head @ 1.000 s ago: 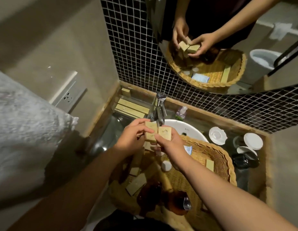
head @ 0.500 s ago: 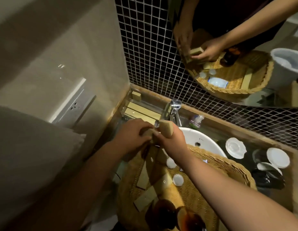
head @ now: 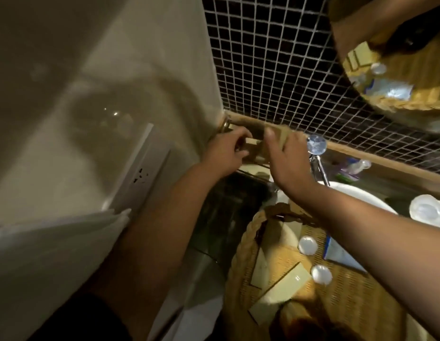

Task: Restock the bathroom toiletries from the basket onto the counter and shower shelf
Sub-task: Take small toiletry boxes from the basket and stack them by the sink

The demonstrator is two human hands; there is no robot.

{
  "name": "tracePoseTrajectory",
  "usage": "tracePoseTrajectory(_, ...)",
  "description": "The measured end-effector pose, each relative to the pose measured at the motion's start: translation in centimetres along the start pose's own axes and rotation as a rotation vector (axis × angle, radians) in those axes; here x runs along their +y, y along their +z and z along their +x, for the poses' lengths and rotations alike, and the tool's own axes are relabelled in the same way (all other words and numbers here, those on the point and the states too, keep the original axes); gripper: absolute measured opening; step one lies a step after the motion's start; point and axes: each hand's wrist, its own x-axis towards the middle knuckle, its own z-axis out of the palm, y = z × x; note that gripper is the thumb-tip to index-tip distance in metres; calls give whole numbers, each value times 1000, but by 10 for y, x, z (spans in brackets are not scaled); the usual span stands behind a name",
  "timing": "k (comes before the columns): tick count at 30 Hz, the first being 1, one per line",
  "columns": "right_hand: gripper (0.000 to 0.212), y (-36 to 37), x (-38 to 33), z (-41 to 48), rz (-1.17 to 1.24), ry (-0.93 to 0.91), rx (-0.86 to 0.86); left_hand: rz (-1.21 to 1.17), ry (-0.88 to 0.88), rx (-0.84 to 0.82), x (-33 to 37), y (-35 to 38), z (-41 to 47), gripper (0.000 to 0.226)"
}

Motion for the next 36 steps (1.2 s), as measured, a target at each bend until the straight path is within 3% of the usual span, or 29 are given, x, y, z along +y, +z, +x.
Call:
tracePoseTrajectory(4, 36, 8, 22, 18, -155, 100, -65, 264, -86, 66, -15, 5, 37, 41)
tracePoseTrajectory(7, 30, 17, 35, 24, -241, 175, -69, 291, -126, 48, -29, 13, 57, 40)
tracePoseTrajectory(10, 37, 29, 42, 32, -280, 212, -41, 299, -54, 88, -38, 13, 70, 39)
tracePoseTrajectory(14, 40, 40, 47, 42, -364, 168, -27, 409, 21, 75, -41, 7, 74, 43)
tracePoseTrajectory(21, 76, 55, 47, 57, -336, 30, -139, 468, -59, 90, -46, 11, 85, 45)
tracePoseTrajectory(29, 70, 84, 60, 69, -485, -21, -238, 514, -139, 100, -44, 28, 77, 47)
tracePoseTrajectory(33, 66, 88, 70, 76, -552, 3, -330, 578, -94, 41, -48, 28, 73, 53)
tracePoseTrajectory(36, 72, 88, 66, 71, -465, 6, -262, 596, -77, 29, -54, 30, 73, 55)
